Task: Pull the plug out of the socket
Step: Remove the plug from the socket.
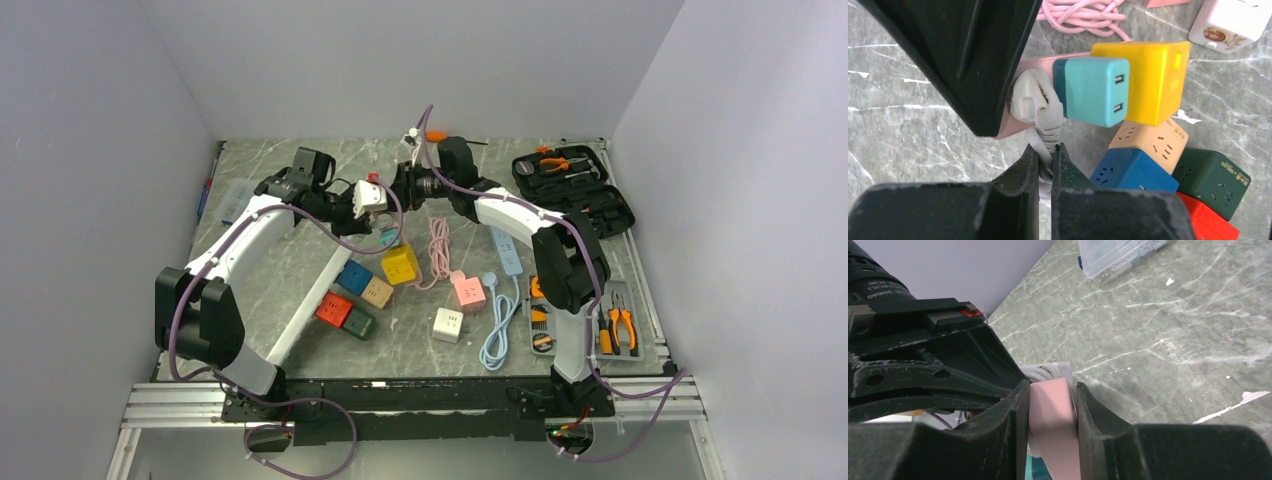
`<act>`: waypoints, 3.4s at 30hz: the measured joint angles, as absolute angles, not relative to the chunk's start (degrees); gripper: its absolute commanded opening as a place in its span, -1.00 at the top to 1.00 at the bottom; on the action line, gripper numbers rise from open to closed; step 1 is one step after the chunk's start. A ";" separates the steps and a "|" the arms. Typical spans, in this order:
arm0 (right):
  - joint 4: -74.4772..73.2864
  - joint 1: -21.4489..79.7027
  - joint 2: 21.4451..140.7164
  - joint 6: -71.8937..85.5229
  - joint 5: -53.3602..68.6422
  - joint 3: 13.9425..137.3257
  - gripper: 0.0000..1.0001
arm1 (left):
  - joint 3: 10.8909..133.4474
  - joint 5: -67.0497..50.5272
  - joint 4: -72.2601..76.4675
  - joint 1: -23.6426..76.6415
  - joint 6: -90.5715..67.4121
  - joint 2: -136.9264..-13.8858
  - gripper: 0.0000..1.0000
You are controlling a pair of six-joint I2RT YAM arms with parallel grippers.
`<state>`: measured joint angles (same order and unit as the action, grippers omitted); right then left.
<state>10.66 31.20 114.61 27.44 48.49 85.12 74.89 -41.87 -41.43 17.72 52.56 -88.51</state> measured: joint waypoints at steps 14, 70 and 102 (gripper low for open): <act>9.76 31.33 111.94 25.69 45.04 80.25 1.00 | 73.56 -44.58 -40.27 18.09 52.47 -87.61 -0.98; -0.75 35.77 103.28 14.92 40.49 79.92 0.10 | 83.29 -60.42 -62.78 13.52 60.49 -100.09 1.00; 12.56 36.21 103.13 23.24 41.80 73.32 0.07 | 83.31 -60.14 -63.24 13.52 60.51 -100.14 1.00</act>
